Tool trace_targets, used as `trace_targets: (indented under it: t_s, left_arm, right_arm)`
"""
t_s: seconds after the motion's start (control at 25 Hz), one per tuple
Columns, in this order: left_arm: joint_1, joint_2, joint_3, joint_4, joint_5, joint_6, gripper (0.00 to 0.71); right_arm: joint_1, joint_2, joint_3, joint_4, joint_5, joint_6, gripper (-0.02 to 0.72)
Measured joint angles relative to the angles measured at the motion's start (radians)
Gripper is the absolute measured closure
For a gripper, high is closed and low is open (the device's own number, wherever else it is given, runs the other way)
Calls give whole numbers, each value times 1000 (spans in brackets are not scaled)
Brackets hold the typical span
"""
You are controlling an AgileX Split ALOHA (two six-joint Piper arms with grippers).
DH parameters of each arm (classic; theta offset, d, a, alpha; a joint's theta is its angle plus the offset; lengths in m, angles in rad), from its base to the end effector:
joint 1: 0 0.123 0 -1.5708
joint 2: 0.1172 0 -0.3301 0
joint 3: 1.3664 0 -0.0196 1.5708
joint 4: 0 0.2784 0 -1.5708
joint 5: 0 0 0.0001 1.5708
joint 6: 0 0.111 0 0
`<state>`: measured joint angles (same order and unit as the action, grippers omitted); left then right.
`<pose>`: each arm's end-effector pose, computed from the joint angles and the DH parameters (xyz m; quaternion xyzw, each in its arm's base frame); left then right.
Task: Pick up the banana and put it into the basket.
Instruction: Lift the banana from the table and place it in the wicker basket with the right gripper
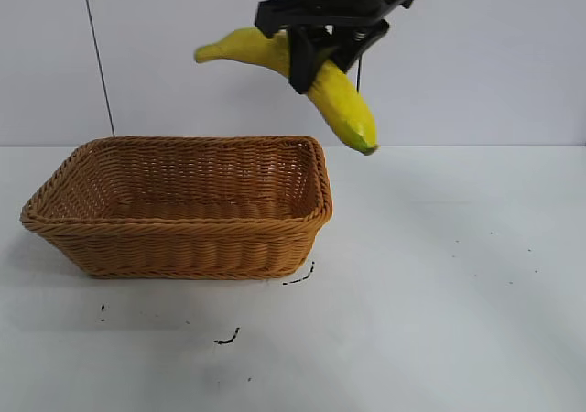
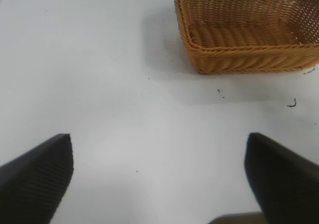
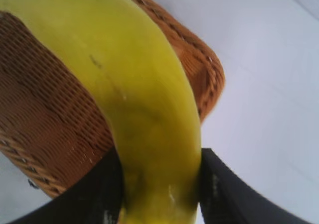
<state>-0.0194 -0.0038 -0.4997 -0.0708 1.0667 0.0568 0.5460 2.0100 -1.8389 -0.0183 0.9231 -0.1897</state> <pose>-0.0093 -0.0067 0.2809 0.0340 0.8527 -0.0256 0.5207 0.4389 0.2648 0.3056 -0.3485 0.8951 0.0409 0.2753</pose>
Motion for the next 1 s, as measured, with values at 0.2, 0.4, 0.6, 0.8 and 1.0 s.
trace_targets:
  t_s: [0.2, 0.4, 0.6, 0.8, 1.0]
  left_arm:
    - [0, 0, 0, 0, 0, 0, 17]
    - [0, 0, 0, 0, -1, 0, 17]
    - [0, 0, 0, 0, -1, 0, 17]
    - [0, 0, 0, 0, -1, 0, 17]
    - [0, 0, 0, 0, -1, 0, 17]
  right_arm:
    - [49, 34, 0, -2, -168, -4, 409]
    - [60, 136, 0, -31, -295, -91, 409]
    - [60, 215, 0, -81, -340, -124, 409]
    - [72, 231, 1, -86, -421, -158, 409]
    - [90, 231, 1, -75, -433, -166, 409]
